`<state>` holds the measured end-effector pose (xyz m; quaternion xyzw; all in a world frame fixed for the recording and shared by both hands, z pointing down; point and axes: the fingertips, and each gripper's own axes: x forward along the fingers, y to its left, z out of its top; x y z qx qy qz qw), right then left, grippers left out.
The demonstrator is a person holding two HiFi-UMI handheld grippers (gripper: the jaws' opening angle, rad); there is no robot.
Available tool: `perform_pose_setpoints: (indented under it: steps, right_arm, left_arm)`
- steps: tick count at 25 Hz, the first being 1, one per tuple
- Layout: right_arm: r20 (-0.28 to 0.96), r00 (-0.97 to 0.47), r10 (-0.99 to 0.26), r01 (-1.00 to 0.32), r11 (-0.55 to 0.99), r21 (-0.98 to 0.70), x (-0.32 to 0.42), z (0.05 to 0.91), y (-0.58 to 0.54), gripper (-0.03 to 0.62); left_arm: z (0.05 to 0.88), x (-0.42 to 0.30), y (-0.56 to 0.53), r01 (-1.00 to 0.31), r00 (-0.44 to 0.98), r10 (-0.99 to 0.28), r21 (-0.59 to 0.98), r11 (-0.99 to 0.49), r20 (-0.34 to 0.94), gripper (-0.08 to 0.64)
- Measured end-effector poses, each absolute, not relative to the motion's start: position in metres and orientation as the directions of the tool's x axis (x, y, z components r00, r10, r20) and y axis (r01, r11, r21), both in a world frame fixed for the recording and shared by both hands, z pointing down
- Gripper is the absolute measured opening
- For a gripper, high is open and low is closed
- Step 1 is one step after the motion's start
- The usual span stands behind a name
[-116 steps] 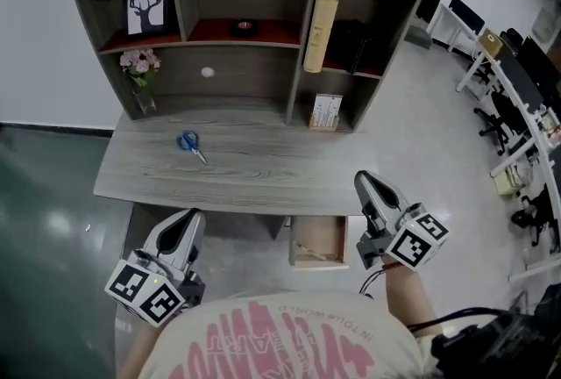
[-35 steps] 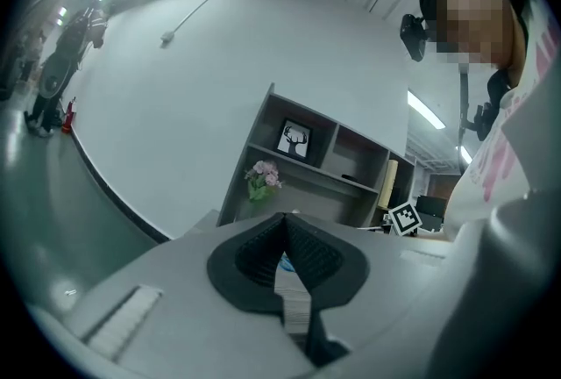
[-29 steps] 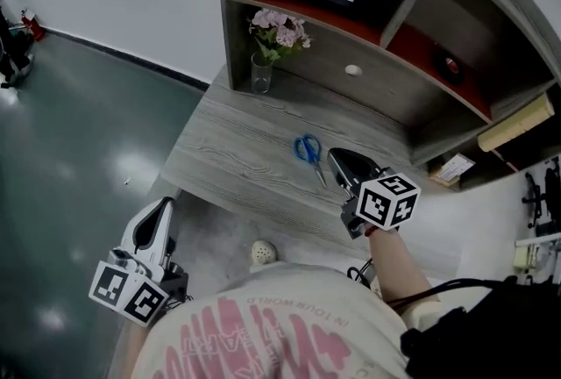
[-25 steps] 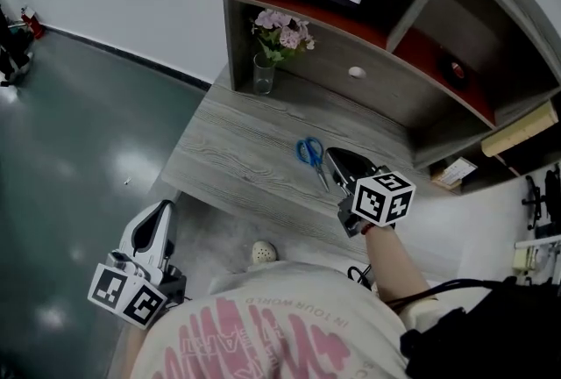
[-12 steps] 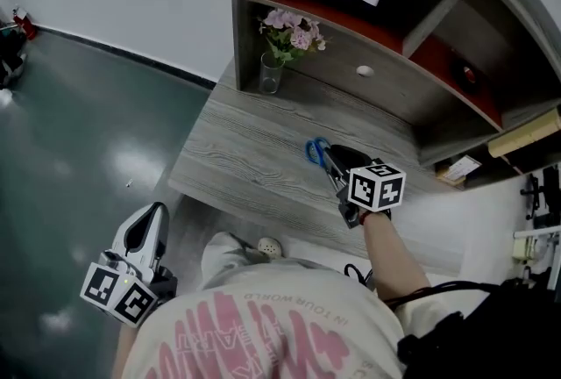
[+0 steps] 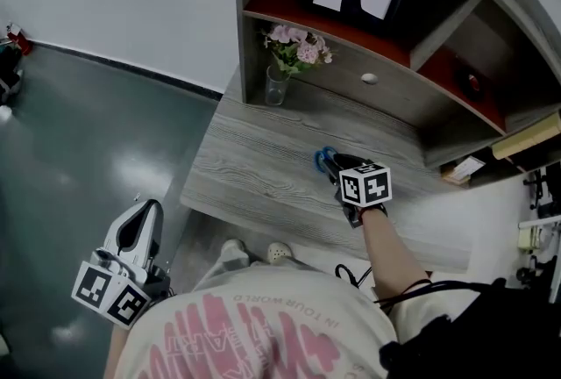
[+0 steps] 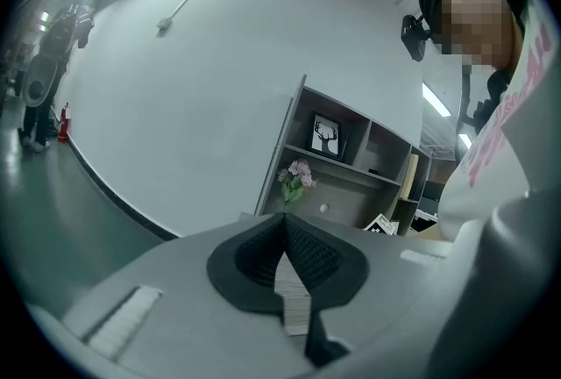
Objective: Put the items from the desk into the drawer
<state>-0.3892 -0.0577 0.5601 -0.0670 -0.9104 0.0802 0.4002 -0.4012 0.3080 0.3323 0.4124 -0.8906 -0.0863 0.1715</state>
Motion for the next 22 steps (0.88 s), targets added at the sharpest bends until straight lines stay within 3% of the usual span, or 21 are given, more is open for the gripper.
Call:
perform_pose_setpoints:
  steps: [6,11,22]
  right_arm:
    - [0.768,-0.62,0.161,0.055,0.985,-0.162,-0.393,0.577,-0.062,0.127]
    - [0.827,-0.553,0.099,0.155,0.988,-0.014,-0.39,0.593,-0.061,0.129]
    - [0.828,-0.555,0.081,0.074,0.996,-0.048,-0.396,0.598,-0.065,0.098]
  left_arm:
    - [0.333,-0.408,0.309,-0.698,-0.606,-0.756,0.291,0.654,0.246,0.02]
    - [0.336,-0.411,0.312,-0.687,-0.614,-0.746,0.292,0.666,0.256,0.02]
    - [0.339,-0.416,0.306,-0.711,-0.583,-0.77,0.296,0.638,0.26,0.02]
